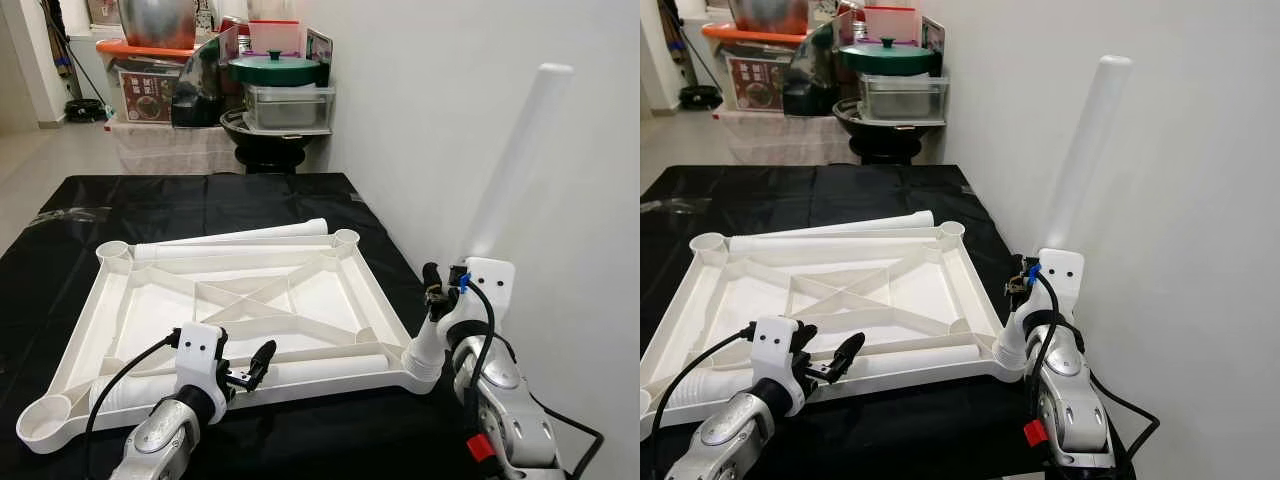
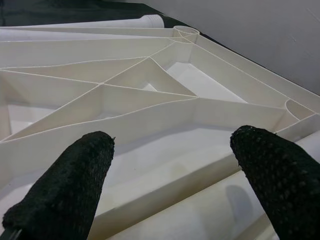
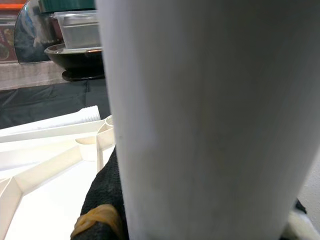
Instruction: Building children table
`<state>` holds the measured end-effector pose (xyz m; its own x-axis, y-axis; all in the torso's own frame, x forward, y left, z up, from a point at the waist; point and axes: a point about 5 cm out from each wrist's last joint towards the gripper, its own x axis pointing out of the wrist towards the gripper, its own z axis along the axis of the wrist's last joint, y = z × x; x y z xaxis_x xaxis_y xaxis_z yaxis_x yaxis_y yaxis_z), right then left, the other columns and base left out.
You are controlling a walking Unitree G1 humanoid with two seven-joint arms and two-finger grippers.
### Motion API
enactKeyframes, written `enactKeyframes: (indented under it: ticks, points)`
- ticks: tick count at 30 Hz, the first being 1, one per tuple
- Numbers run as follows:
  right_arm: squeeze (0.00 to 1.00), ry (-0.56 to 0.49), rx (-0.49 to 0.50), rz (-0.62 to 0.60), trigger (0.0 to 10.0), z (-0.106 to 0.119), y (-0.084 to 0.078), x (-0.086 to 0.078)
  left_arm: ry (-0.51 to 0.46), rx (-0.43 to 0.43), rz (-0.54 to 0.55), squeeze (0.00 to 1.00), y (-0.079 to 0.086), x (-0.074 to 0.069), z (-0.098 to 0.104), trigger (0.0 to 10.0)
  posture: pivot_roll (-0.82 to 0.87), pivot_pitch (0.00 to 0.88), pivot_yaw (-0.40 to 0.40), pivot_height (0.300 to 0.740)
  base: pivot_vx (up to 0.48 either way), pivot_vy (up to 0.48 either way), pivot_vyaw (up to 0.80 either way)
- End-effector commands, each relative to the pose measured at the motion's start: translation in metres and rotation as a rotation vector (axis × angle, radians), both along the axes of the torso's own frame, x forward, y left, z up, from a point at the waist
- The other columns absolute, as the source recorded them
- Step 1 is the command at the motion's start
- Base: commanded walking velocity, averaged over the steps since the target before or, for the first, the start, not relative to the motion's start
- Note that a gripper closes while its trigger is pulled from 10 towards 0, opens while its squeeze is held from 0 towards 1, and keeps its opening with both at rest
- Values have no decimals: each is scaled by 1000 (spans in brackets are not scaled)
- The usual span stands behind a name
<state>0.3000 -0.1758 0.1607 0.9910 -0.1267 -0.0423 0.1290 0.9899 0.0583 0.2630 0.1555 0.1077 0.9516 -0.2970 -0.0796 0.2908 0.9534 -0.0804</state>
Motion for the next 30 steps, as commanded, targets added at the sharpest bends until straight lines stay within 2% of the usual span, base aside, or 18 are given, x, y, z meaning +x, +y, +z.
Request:
enactKeyframes:
  ticks: [1, 22, 25, 26, 30]
  points:
    - [0, 265, 4, -23, 10000, -52, -7, -12, -1, 7, -7, 0, 0, 1, 0, 10000, 0, 0, -51, 740, 0, 0, 0]
    - [0, 244, 8, -2, 10000, -46, -6, -9, -2, 12, -14, 0, -1, 2, -1, 10000, 0, 0, -49, 740, 0, 0, 0]
    - [0, 254, 46, -5, 10000, -46, -8, -7, -1, 11, -14, 0, -1, 2, -1, 10000, -1, 0, -48, 740, 0, 0, 0]
    - [0, 237, 127, 0, 10000, -45, -11, -2, -1, 12, -14, 0, -1, 2, -1, 10000, -1, 0, -48, 740, 0, 0, 0]
    - [0, 211, 104, 33, 10000, -39, -19, 7, -2, 12, -15, 0, -2, 3, -1, 10000, 1, 0, -48, 740, 0, 0, 0]
